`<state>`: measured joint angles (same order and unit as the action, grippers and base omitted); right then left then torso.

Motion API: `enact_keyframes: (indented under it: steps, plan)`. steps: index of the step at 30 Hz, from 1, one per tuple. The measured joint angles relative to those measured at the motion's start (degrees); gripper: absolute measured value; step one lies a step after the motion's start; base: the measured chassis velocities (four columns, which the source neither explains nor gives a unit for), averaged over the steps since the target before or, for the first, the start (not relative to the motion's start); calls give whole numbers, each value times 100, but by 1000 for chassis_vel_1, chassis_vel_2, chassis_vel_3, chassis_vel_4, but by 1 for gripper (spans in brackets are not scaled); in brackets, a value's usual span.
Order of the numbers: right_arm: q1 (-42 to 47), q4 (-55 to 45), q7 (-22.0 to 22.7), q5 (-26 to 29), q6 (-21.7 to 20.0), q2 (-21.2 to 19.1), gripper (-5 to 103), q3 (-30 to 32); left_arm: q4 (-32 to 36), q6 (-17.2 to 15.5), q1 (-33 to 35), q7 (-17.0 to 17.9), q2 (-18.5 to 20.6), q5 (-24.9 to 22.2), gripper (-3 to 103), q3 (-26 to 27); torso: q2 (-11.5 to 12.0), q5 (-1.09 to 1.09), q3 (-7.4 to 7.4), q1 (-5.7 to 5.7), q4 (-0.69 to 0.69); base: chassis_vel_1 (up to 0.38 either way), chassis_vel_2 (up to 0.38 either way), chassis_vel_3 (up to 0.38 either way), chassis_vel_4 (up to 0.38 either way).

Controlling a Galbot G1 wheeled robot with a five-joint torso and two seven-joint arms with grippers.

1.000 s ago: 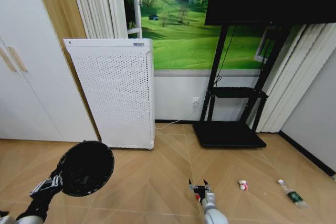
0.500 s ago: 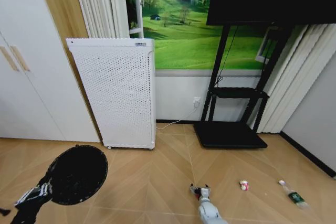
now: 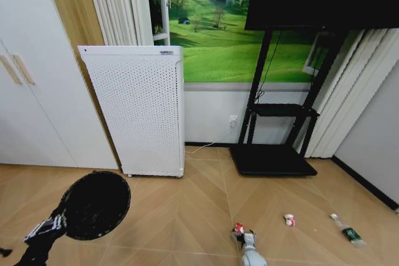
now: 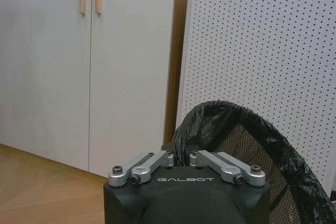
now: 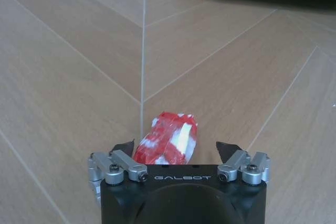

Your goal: Pick up the trash bin and place the garbage on the floor into it.

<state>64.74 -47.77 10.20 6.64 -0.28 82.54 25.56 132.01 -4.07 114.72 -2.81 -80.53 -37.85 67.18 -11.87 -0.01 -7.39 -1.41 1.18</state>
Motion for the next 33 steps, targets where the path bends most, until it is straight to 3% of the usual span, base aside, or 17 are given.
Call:
enact_keyframes:
  steps: [2, 3, 5, 7, 16, 19, 22, 23, 33]
  plan:
    - [-40, 95, 13, -14, 0, 27, 86, -2, 1, -1, 8, 2, 3, -2, 7, 0, 0, 1, 0, 0, 0, 0, 0, 0, 0]
    - [-80, 185, 23, -28, 25, 49, 75, -1, 2, -1, 13, 9, 10, -6, 7, 0, 0, 1, 0, 0, 0, 0, 0, 0, 0]
    - [-104, 238, 24, -56, 72, 58, 75, 2, 2, -1, 14, 16, 17, -12, 7, -1, 0, -1, 1, 0, -1, 0, 0, 0, 0]
    - [-119, 294, 21, -107, 128, 61, 59, 8, -9, -1, 16, 23, 44, -35, 7, 10, -1, 0, 1, 0, -1, 0, 0, 0, 0]
    - [-58, 200, 23, -93, 152, 20, 38, 39, -70, -6, -53, 57, 94, -75, 7, -3, 0, 1, 0, 0, 1, 0, 0, 0, 0]
    - [71, -50, 23, -17, 151, -27, 23, 48, -95, -10, -76, 59, 106, -127, 7, -19, 0, 1, 0, 0, 0, 0, 0, 0, 0]
    - [175, -250, 16, 51, 138, -66, 19, 45, -129, -12, -94, 73, 124, -157, 7, -26, 0, 2, 0, 0, 0, 0, 0, 0, 0]
    - [357, -523, 11, 114, 122, -149, 10, 41, -175, -13, -124, 80, 142, -182, 7, -45, -1, 1, 0, 0, 1, 0, 0, 0, 0]
    - [744, -1085, 50, 201, 120, -201, 10, 177, -265, -57, -200, 116, 179, -312, 7, -150, 0, 2, 0, 0, -1, 0, 0, 0, 0]
